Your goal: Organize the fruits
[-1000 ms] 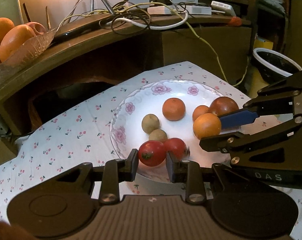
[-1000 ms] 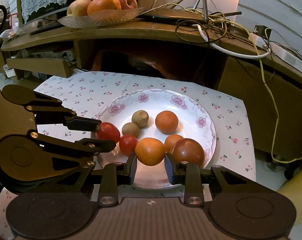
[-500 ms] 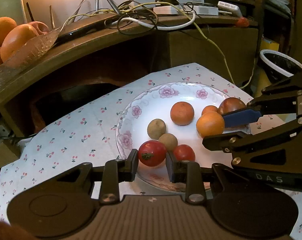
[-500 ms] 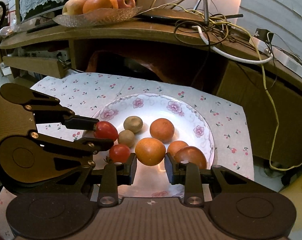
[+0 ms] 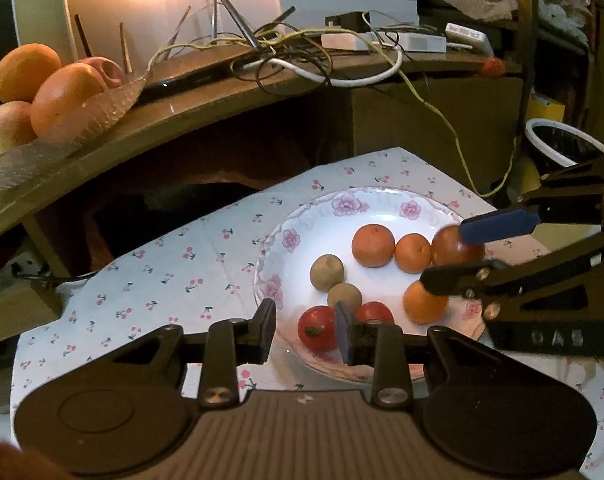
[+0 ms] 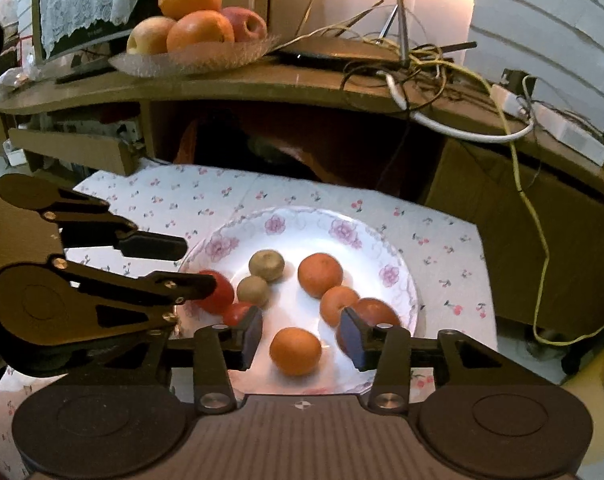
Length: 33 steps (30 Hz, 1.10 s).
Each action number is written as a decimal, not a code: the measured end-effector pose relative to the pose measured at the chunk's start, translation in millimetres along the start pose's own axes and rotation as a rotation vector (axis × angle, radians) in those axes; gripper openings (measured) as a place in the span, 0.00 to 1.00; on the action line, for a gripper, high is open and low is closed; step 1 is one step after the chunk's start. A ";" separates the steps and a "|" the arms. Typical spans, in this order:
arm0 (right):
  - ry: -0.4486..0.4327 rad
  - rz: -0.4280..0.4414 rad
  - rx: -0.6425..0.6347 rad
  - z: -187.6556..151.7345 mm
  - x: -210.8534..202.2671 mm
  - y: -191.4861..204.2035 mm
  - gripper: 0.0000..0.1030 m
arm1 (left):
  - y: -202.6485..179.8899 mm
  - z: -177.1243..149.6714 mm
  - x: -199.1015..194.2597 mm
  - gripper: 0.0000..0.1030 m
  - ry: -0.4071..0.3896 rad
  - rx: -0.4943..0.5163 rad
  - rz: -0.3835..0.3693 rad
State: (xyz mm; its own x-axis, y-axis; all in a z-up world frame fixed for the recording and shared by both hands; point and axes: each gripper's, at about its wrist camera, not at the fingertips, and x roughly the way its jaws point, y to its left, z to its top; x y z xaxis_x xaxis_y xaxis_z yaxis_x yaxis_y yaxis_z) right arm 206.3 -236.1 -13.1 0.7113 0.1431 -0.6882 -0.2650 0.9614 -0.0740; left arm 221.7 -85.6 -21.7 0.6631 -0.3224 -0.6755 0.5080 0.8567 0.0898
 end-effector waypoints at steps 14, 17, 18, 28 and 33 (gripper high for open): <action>-0.003 -0.074 0.073 -20.5 -39.4 0.5 0.49 | -14.7 -21.3 -46.1 0.62 -0.015 -0.047 0.040; -0.016 -0.080 0.076 -25.3 -50.3 6.9 0.50 | -19.4 -28.8 -57.7 0.67 -0.023 -0.052 0.059; -0.019 -0.079 0.082 -27.3 -54.9 8.9 0.51 | -20.7 -31.5 -61.1 0.68 -0.025 -0.052 0.068; -0.030 -0.098 0.124 -54.1 -90.9 29.1 0.56 | -30.2 -57.2 -94.6 0.99 -0.044 -0.089 0.178; -0.029 -0.102 0.128 -65.5 -102.2 41.2 0.56 | -41.6 -65.9 -111.3 1.00 -0.058 -0.062 0.236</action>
State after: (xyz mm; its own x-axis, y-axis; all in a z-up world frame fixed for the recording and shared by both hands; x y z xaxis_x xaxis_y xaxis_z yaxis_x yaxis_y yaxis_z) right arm 80.1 -226.5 6.9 0.7492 0.0484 -0.6605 -0.1070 0.9931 -0.0486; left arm 90.5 -58.8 1.5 0.7906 -0.1318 -0.5979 0.3020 0.9334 0.1937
